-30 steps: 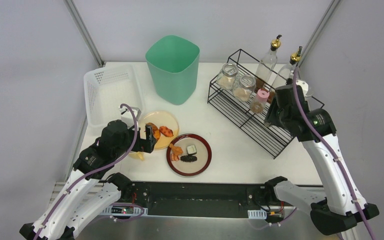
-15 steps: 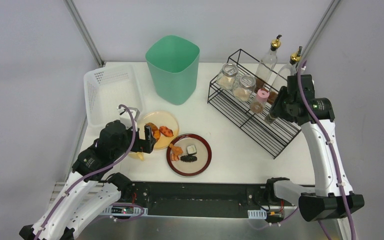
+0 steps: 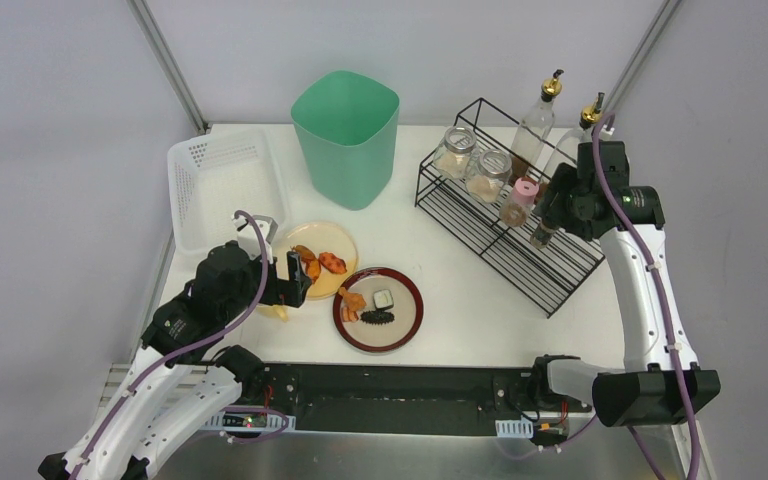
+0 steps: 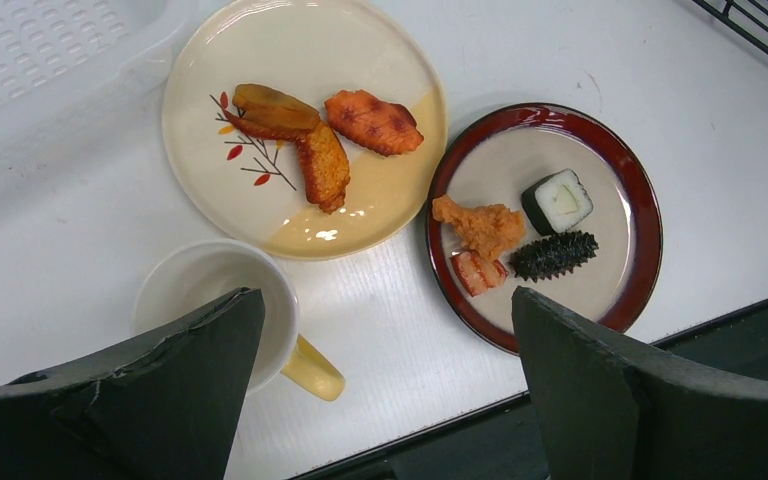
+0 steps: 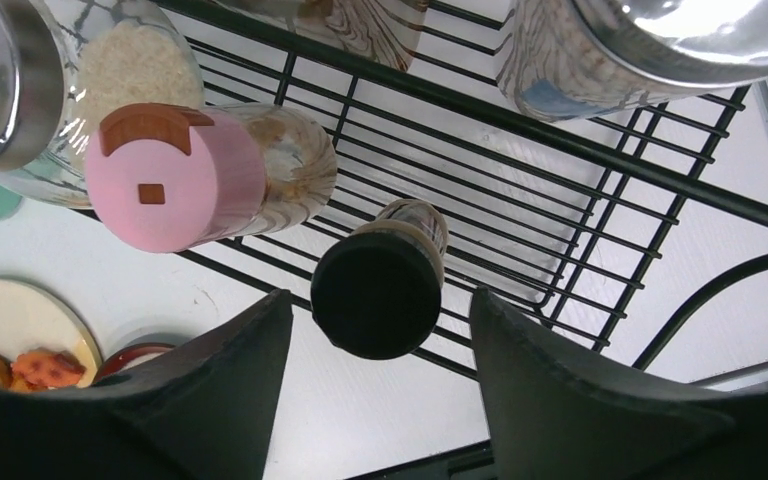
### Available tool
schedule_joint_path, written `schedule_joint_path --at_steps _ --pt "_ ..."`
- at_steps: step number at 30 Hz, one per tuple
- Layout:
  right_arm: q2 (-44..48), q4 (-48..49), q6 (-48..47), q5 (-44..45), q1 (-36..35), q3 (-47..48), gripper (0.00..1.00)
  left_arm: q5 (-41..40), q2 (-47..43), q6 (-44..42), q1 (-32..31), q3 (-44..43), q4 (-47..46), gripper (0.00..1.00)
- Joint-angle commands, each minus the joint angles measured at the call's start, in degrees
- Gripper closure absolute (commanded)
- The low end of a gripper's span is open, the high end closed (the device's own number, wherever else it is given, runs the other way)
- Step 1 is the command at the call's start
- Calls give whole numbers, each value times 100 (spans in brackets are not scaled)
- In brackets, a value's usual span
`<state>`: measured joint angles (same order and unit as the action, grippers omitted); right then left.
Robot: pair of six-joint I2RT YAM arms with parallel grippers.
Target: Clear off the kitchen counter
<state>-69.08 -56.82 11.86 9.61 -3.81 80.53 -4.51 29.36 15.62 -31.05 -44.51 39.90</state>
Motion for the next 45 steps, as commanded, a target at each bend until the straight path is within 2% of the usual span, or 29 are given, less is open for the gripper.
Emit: schedule_joint_path --at_steps 1,6,14,20,30,36,40,45 --pt "14 -87 -8 -73 47 83 28 83 -28 -75 7 -101 0 0" --pt "83 -269 -8 -72 49 333 19 100 -26 -76 11 -100 0 0" --pt "577 -826 -29 -101 -113 566 16 94 7 -76 11 -97 7 0" --pt "1176 -1176 247 -487 -232 -92 16 13 31 -72 11 -101 18 0" --pt "1901 -1708 590 192 -323 -1224 14 -19 37 -59 11 -127 87 0" --pt "1769 -1563 930 678 -304 -1448 10 35 8 -41 11 -128 97 0" --pt "1514 -1382 1139 685 -203 -1638 9 99 -19 -32 10 -128 112 0" --pt "1685 -974 1358 657 144 -2052 7 117 -169 -15 7 -119 121 0"
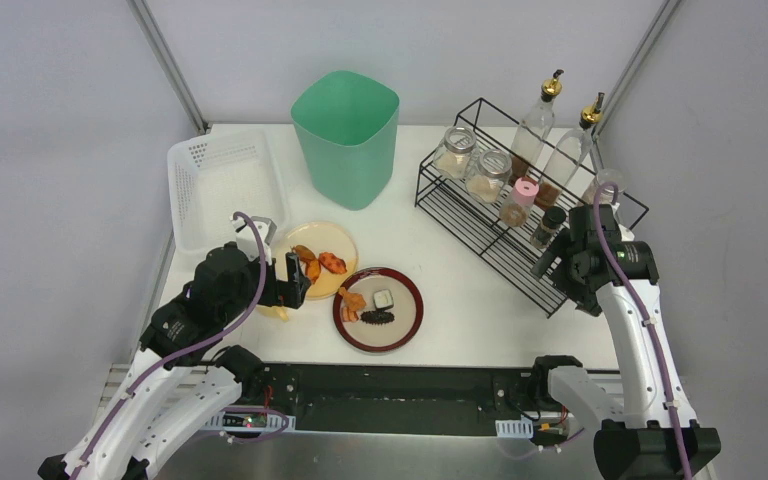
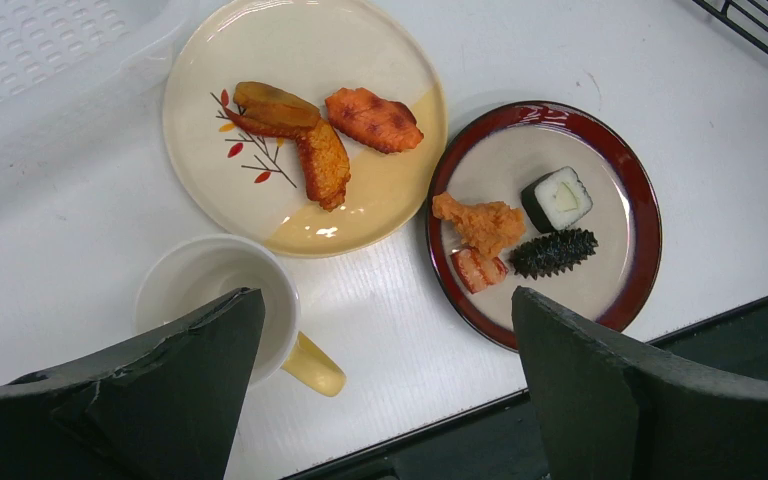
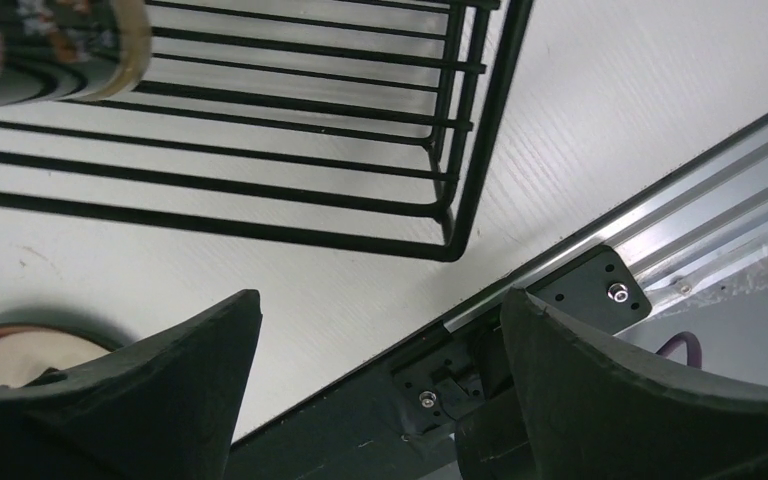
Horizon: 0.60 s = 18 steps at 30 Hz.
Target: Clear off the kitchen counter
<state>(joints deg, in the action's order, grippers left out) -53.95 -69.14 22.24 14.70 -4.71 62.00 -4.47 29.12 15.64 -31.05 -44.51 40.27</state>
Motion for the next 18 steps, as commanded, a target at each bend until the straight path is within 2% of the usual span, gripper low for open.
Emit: schedule_joint_path --at_steps 1,8,18 --pt "222 340 353 169 279 -253 7 125 -170 -17 8 -119 79 0" --pt "304 753 259 -19 561 -423 7 270 -102 -17 11 -125 82 0" --pt "-63 1551 -482 -562 829 -429 7 185 -23 -17 11 -119 78 0"
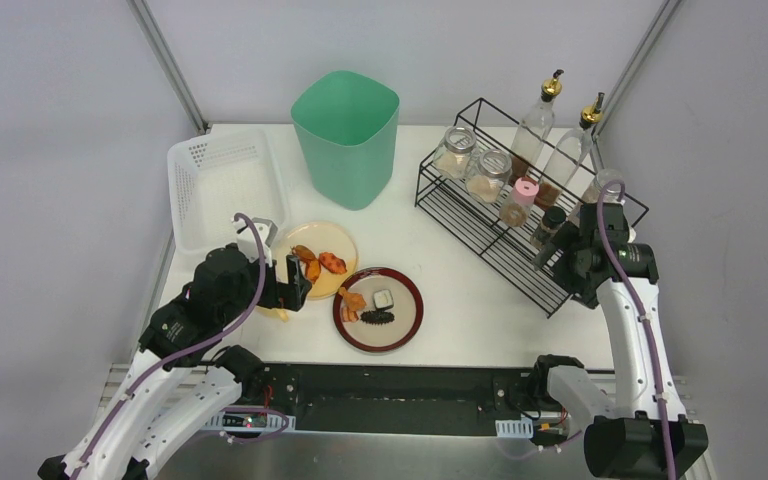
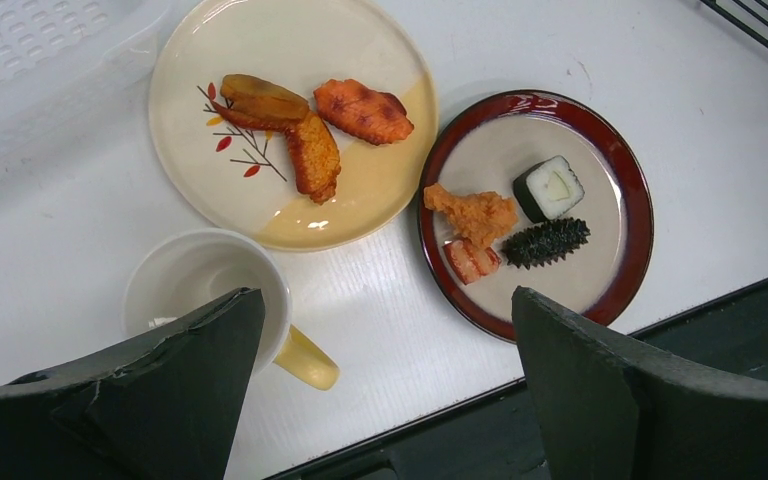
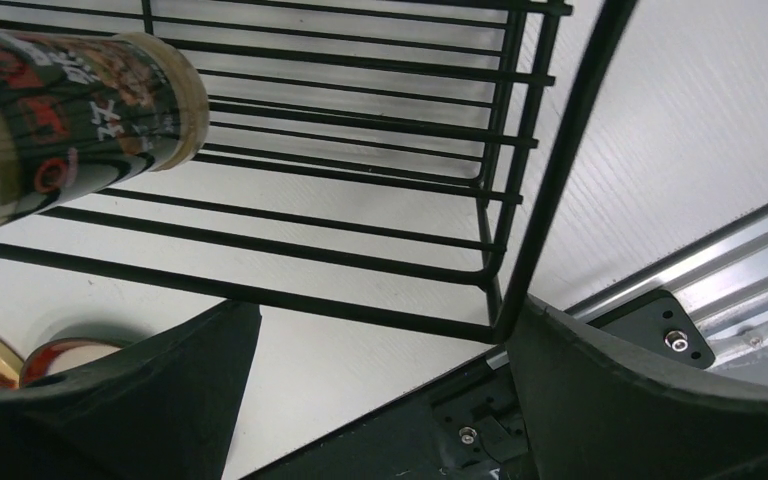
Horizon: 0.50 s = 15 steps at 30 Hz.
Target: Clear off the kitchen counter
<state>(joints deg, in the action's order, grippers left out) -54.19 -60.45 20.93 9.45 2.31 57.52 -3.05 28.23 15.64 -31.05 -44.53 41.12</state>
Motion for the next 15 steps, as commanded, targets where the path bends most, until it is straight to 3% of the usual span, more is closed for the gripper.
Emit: schedule_joint_path --at_steps 1,15 --pt "-46 736 -436 -69 135 29 6 29 82 -15 11 -117 -8 0" --pt "-258 1793 -836 -261 164 -258 6 -66 264 -30 11 -126 1 0"
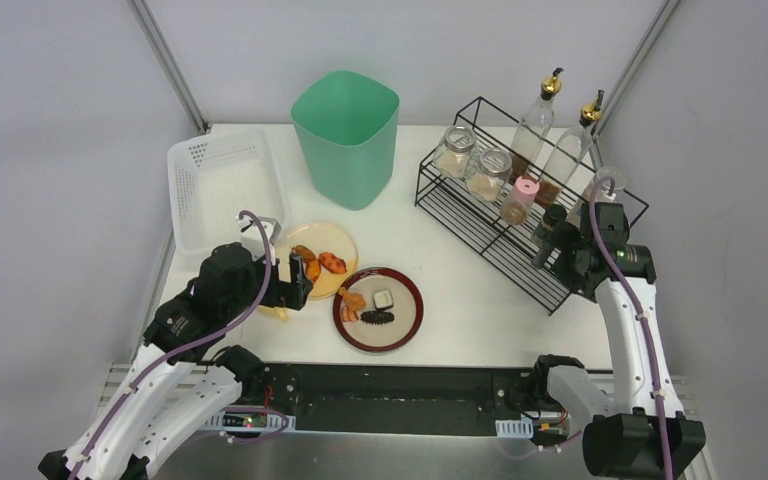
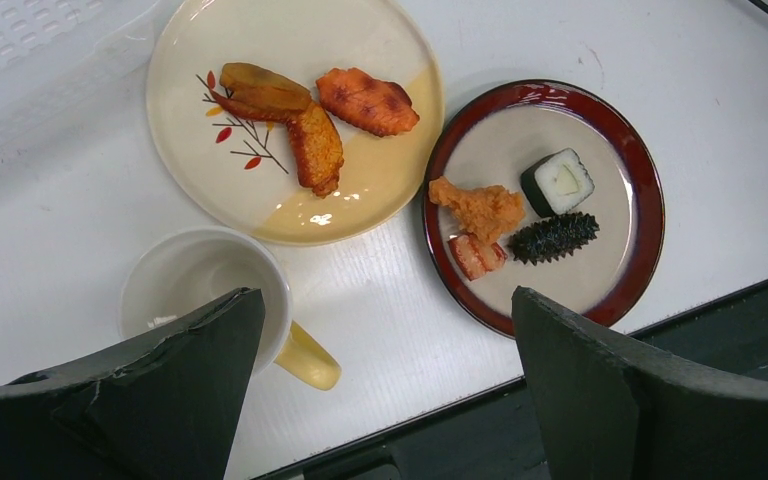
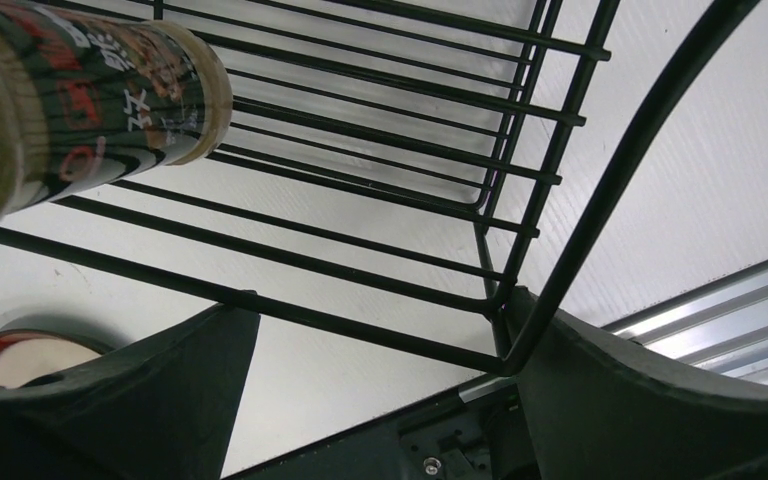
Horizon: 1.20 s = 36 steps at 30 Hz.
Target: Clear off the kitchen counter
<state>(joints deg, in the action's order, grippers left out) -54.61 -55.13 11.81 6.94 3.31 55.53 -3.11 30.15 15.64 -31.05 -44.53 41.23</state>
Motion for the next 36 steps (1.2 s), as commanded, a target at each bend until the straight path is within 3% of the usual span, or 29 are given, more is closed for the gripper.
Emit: schedule_joint_path --at_steps 1,17,29,36 --pt "-260 1347 104 -6 64 -67 6 -58 77 -34 11 -126 -10 0" --pt "-1369 2296 369 188 106 386 6 -128 142 -52 7 -126 -19 0" --pt "-2259 2439 223 319 115 1122 4 -240 281 -57 12 -130 -19 0" --pt "-2237 2217 304 189 118 1488 3 -293 329 -44 13 -135 -17 0"
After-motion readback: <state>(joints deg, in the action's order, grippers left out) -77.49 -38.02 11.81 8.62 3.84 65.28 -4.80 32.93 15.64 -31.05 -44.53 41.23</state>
